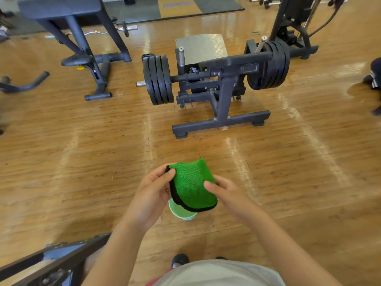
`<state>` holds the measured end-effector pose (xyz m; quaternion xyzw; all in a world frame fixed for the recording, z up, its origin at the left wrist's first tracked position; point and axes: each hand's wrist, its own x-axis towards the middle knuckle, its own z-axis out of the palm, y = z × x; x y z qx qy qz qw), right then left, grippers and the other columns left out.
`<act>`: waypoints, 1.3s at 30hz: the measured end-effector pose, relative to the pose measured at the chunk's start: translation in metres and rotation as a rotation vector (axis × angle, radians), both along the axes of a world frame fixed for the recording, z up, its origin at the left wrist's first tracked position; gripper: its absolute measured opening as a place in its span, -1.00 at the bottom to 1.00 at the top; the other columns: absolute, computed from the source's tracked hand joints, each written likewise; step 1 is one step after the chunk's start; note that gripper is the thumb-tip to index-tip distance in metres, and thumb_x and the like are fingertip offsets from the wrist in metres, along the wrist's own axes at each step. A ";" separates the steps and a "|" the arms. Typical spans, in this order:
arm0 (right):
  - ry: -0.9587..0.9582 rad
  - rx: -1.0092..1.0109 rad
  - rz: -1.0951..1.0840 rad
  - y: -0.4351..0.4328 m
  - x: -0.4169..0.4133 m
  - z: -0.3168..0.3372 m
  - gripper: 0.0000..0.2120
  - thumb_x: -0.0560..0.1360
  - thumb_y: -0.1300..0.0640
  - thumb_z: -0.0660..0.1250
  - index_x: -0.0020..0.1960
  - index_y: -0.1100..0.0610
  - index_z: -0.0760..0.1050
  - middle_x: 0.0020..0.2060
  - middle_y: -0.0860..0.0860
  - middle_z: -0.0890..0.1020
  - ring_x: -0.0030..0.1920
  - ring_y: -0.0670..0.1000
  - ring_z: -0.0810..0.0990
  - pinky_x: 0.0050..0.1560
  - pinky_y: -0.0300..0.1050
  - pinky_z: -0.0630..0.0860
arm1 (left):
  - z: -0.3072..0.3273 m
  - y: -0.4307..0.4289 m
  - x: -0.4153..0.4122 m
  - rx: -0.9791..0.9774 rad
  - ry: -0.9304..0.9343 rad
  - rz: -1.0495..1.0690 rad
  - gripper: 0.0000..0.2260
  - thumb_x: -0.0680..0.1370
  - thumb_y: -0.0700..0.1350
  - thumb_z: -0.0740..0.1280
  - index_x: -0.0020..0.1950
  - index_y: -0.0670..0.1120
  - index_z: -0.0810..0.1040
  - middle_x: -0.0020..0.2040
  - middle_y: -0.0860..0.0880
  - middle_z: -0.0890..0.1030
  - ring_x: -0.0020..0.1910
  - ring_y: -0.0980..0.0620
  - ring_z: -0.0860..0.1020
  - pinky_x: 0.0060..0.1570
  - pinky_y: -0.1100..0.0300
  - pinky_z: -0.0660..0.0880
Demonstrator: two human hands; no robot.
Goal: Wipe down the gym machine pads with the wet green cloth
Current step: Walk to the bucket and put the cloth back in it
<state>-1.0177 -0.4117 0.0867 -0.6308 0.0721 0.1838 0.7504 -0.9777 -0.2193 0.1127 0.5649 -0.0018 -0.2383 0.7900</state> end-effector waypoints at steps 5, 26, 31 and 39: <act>-0.088 -0.010 -0.070 -0.004 0.000 0.004 -0.77 0.52 0.10 0.32 0.08 0.22 0.59 -0.05 0.03 0.72 -0.02 0.01 0.69 -0.06 -0.21 0.58 | -0.008 0.013 0.003 0.081 0.034 0.040 -0.48 0.22 0.07 0.61 0.05 -0.19 0.63 0.01 -0.18 0.66 -0.01 -0.08 0.62 -0.04 0.14 0.59; 0.200 0.151 0.148 -0.026 0.022 -0.023 -0.71 0.53 0.29 0.31 0.25 0.19 0.51 0.12 0.04 0.67 0.14 0.00 0.63 0.12 -0.16 0.55 | -0.026 -0.019 -0.027 0.238 0.069 0.372 -0.83 0.63 -0.13 0.19 -0.13 -0.13 0.45 -0.29 0.02 0.58 -0.31 0.13 0.55 -0.37 0.31 0.46; 0.214 0.234 0.096 -0.004 0.029 -0.035 -0.72 0.58 0.26 0.23 0.28 0.18 0.47 0.18 0.04 0.64 0.20 0.01 0.61 0.18 -0.12 0.54 | -0.043 -0.014 -0.025 0.183 0.171 0.492 -0.81 0.64 -0.11 0.17 -0.13 -0.12 0.46 -0.30 0.01 0.60 -0.32 0.11 0.57 -0.37 0.28 0.48; 0.271 0.319 -0.083 0.051 0.057 -0.054 -0.71 0.52 0.24 0.27 0.23 0.22 0.51 0.11 0.14 0.67 0.10 0.09 0.65 0.14 0.00 0.56 | -0.066 0.033 0.019 0.093 0.280 0.610 -0.82 0.65 -0.11 0.17 -0.13 -0.10 0.43 -0.28 -0.01 0.57 -0.33 0.10 0.56 -0.38 0.23 0.48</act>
